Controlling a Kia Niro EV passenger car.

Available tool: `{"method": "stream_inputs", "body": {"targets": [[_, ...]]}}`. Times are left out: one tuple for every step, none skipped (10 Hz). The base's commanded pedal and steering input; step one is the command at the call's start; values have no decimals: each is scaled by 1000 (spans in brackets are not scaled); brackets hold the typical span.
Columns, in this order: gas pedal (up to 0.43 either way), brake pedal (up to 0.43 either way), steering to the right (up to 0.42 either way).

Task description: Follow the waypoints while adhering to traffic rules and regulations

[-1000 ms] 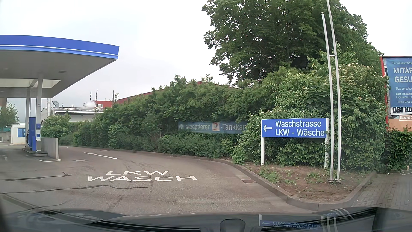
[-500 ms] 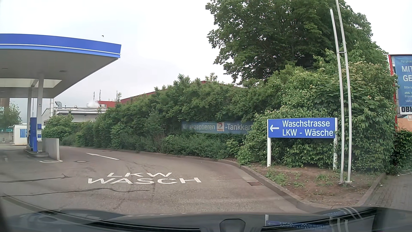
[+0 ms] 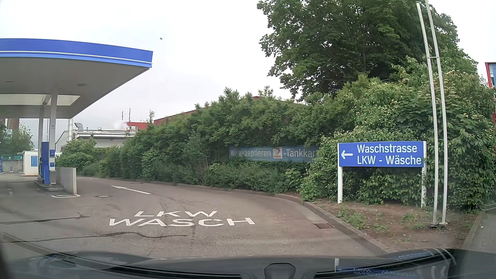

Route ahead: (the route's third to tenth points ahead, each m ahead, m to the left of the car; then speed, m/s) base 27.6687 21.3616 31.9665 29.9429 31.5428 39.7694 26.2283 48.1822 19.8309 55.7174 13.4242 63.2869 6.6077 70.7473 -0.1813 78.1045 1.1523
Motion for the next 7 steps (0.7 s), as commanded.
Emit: {"method": "stream_inputs", "body": {"targets": [[118, 0, -354], [130, 0, -366], [138, 0, -372], [138, 0, -367], [138, 0, -351], [138, 0, -334], [138, 0, -306]]}}
